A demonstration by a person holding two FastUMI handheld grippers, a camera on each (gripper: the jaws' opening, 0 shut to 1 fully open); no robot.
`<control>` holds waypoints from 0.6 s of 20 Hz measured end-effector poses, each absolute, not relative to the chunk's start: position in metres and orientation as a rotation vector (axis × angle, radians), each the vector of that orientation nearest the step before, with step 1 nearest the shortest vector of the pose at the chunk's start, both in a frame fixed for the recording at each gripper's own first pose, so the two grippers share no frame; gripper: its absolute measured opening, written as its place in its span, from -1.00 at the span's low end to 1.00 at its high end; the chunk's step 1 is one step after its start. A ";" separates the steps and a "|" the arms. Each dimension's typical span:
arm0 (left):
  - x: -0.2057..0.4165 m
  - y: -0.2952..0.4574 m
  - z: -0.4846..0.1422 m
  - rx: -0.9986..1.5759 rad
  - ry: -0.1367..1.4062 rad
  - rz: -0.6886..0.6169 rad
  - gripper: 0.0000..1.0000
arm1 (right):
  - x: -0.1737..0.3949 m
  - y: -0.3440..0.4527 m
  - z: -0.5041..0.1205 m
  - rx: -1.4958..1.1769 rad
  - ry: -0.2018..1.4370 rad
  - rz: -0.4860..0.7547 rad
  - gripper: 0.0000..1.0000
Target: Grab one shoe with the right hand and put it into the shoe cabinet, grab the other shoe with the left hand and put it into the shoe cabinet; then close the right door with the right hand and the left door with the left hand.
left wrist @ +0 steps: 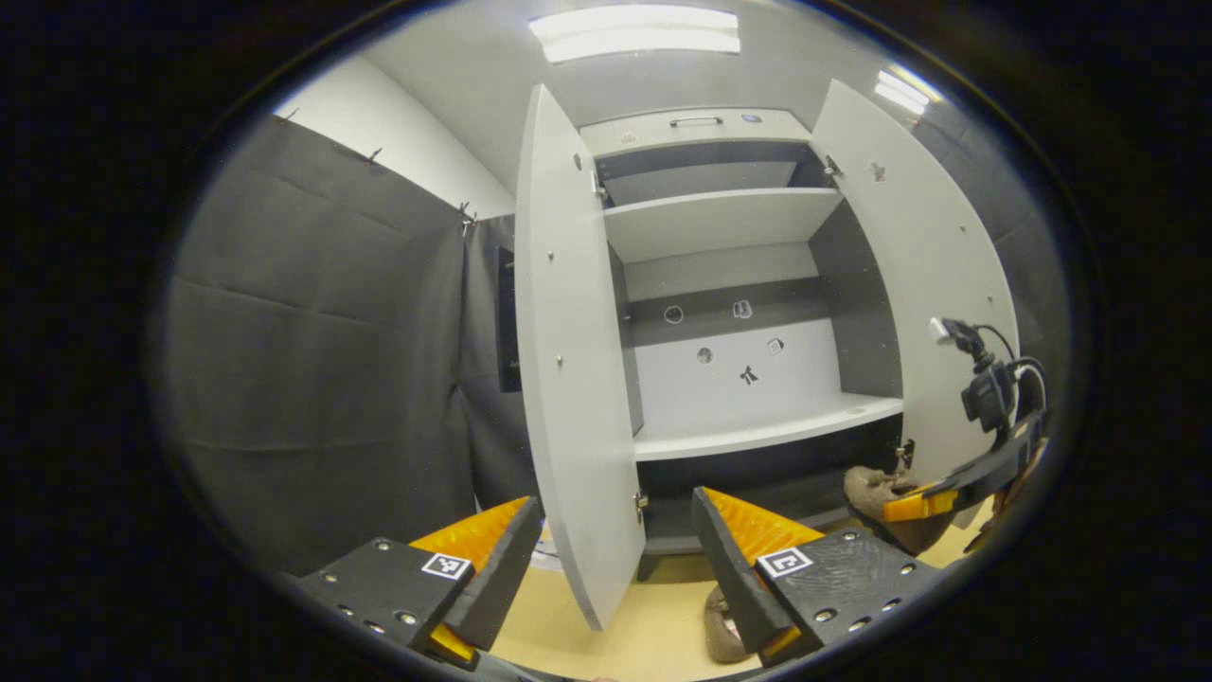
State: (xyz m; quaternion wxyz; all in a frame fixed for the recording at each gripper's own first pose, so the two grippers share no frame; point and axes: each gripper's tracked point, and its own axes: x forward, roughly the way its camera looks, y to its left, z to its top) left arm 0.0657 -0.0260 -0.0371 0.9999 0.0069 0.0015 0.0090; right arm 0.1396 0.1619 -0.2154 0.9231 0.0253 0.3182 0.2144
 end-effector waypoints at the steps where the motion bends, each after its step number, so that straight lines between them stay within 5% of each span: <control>1: 0.066 -0.027 -0.036 0.016 0.000 0.016 1.00 | 0.139 0.165 -0.200 0.057 0.627 0.456 -0.94; 12: 0.070 -0.015 -0.046 0.015 0.016 0.044 1.00 | 0.217 0.200 -0.082 0.043 0.392 0.519 -0.87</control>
